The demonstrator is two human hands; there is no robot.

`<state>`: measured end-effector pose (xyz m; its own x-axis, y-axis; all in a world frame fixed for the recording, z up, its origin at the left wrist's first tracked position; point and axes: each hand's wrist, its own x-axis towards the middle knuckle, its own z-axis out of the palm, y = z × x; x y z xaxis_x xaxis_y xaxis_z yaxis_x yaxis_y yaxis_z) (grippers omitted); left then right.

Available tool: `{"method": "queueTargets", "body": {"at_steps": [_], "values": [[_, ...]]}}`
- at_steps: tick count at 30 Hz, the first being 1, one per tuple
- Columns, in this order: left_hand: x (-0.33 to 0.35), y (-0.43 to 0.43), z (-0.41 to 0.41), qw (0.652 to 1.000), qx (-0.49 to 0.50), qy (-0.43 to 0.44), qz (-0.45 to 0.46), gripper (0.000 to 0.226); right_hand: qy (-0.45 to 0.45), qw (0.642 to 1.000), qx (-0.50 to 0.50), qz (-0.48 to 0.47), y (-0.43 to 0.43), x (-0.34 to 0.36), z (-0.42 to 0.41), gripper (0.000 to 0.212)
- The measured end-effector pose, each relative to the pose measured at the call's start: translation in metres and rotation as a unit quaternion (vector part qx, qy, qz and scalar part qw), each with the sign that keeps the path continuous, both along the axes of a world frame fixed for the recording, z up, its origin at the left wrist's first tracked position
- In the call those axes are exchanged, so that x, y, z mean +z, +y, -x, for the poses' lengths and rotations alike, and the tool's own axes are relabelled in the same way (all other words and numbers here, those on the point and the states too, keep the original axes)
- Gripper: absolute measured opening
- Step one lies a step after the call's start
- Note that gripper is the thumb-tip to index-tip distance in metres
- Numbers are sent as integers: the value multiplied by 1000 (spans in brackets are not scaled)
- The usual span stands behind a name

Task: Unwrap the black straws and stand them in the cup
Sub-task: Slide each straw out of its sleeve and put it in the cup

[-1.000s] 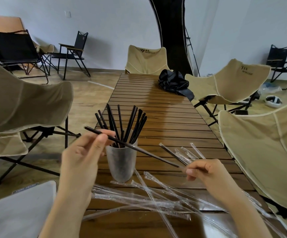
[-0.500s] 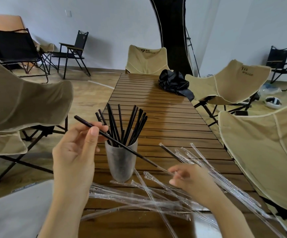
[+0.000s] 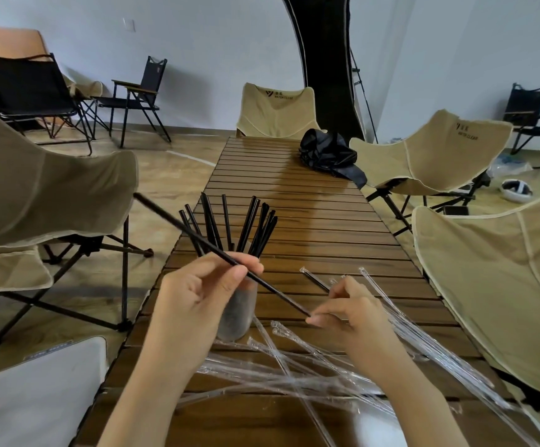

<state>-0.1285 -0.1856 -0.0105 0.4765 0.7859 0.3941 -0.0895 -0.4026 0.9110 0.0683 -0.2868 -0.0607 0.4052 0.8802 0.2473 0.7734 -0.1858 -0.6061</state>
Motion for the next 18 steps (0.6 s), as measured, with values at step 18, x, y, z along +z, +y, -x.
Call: {"method": "queueTargets", "body": {"at_steps": [18], "values": [[13, 0, 7, 995, 43, -55, -70, 29, -17, 993, -77, 93, 1, -20, -9, 37]]}}
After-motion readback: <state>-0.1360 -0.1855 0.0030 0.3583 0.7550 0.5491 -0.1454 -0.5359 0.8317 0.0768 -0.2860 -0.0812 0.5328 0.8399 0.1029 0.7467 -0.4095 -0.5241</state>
